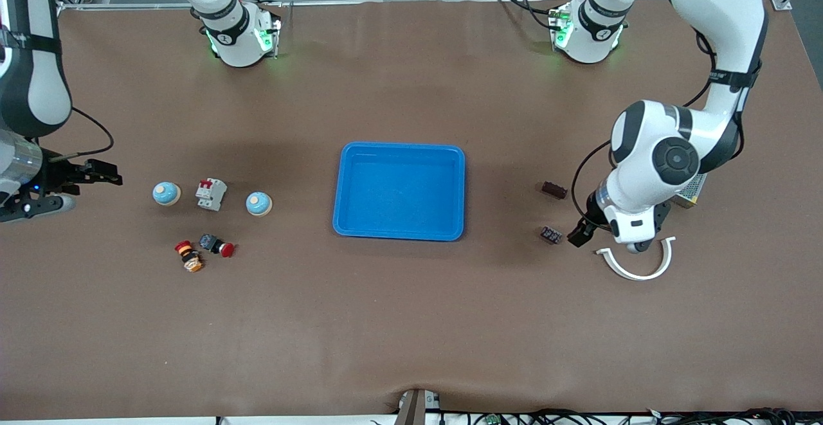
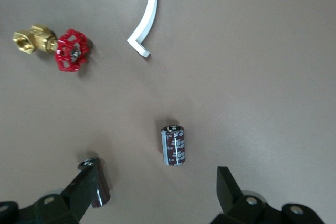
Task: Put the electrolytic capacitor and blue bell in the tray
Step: 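Lower the left gripper over a capacitor while the right gripper lowers over a bell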
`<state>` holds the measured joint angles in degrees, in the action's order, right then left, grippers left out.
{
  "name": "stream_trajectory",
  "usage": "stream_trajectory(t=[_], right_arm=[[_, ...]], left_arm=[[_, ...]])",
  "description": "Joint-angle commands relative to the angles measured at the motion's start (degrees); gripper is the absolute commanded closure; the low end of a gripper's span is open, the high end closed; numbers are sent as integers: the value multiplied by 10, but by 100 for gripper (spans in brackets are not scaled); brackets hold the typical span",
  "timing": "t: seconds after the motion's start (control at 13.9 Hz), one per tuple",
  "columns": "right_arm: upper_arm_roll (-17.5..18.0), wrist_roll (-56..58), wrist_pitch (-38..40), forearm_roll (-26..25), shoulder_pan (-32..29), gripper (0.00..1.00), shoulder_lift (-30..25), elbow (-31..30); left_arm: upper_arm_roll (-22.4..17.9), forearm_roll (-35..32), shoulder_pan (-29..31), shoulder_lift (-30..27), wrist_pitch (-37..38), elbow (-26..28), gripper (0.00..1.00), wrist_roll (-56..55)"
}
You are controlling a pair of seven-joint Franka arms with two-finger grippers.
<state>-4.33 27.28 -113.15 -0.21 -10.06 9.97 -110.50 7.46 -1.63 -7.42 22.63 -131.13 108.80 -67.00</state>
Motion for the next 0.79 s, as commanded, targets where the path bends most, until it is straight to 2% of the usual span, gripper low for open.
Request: stream_trajectory(t=[0.0,0.22,0.43,0.72], right_arm=[[8,23,-39,0,-17,0,-9,-43],[8,34,-64,0,-29,0,-8,-72],[8,63,-109,0,-36,0,-7,-104],[8,64,-119,-3,-37,0,8,-110]], left_arm=[[-1,-29,-12,67,-4,-55,0,-20],[-1,-30,-11,94,-5,-68,0,-36],[-2,-29,-9,123,-47,-68,0,-62],[-2,-30,-11,142,-76,-68,0,-84]])
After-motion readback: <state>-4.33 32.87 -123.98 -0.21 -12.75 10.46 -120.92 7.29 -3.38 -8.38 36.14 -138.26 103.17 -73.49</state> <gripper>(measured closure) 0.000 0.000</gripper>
